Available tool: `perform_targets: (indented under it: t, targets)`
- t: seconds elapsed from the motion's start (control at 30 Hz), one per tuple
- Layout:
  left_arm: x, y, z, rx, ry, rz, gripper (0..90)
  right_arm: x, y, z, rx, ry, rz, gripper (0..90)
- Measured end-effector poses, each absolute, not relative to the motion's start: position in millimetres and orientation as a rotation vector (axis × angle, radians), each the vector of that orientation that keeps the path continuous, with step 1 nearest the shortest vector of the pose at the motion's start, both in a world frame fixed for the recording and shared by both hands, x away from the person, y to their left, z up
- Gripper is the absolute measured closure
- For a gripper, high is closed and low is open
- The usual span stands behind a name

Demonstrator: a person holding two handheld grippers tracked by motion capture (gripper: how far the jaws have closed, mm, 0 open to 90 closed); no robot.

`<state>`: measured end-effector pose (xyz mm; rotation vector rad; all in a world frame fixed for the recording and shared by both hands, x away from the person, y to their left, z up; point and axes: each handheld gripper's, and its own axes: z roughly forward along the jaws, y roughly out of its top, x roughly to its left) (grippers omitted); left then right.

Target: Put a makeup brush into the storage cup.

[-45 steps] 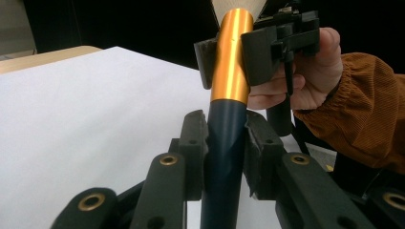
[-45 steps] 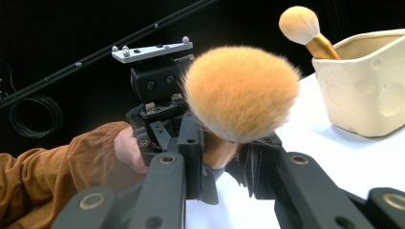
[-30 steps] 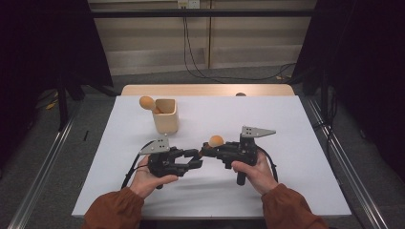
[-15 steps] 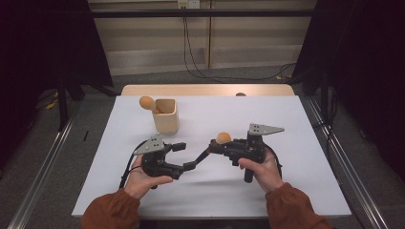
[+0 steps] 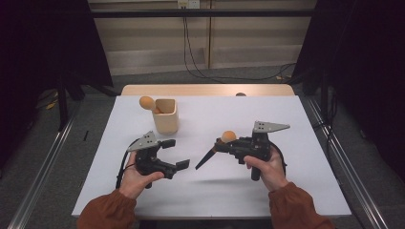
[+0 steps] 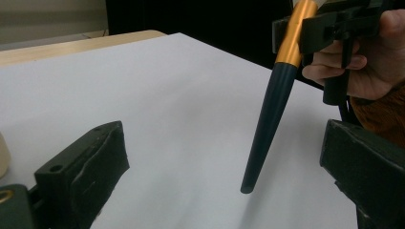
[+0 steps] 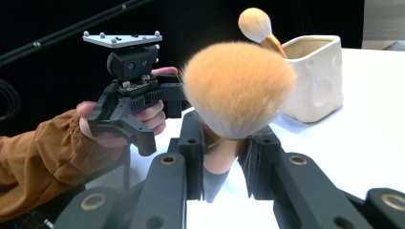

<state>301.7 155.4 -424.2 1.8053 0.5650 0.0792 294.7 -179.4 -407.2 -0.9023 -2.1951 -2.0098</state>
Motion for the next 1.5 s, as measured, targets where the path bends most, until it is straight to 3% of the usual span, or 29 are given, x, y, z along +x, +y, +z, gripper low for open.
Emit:
perform_targets:
  t: [0.87, 1.5]
  targets:
    - [296, 144, -426, 1.820, 0.510, 0.170, 2.1, 309, -171, -383, -0.923, -2.386, -1.746, 72.5]
    - [296, 132, -426, 1.833, 0.498, 0.153, 2.1, 322, -160, -367, -0.900, -2.528, -1.551, 72.5]
